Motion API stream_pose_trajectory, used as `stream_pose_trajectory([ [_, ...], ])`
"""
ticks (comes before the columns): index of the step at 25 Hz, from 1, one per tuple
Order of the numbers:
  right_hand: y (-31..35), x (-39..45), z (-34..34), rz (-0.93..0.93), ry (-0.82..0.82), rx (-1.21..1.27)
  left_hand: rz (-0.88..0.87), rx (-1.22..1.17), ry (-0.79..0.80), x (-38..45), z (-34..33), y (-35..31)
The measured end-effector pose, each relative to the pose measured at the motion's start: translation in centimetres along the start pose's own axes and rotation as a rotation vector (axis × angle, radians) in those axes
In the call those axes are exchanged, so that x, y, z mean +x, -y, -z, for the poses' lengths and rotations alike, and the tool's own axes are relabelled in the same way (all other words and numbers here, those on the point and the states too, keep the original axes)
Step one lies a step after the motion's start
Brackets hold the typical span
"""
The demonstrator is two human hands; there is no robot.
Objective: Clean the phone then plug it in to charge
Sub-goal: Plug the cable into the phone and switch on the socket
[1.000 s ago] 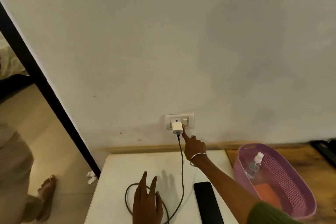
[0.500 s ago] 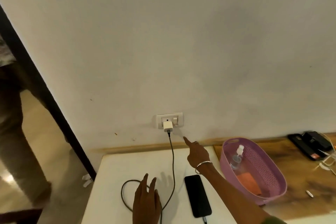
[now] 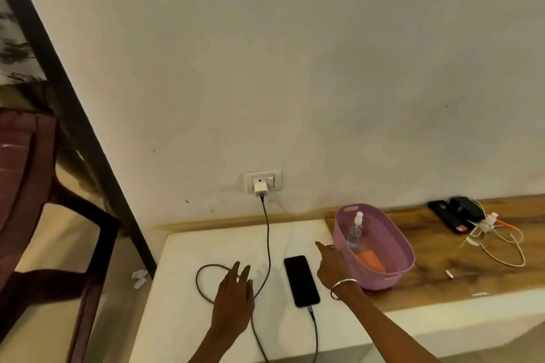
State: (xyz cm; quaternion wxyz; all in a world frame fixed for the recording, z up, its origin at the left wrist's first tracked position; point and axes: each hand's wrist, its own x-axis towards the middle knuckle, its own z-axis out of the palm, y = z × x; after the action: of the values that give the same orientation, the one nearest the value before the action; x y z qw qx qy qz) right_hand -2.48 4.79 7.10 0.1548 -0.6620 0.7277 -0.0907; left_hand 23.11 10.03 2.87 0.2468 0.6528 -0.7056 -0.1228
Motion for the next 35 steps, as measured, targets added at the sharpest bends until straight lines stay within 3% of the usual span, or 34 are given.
stream_pose_trajectory([
  [9,0.2,-7.5,-0.7,0.045,0.012,0.014,-0.056,0.06,0.107,-2.5,1.5,-1.4],
  [24,-0.5,-8.5,-1.3,0.052,0.022,0.038,-0.057,0.09,0.204,-3.6,1.4,-2.8],
  [35,-1.2,-8.7,-5.8,-0.102,0.161,0.112,0.027,0.165,0.432,-4.1,-2.1,-0.3],
])
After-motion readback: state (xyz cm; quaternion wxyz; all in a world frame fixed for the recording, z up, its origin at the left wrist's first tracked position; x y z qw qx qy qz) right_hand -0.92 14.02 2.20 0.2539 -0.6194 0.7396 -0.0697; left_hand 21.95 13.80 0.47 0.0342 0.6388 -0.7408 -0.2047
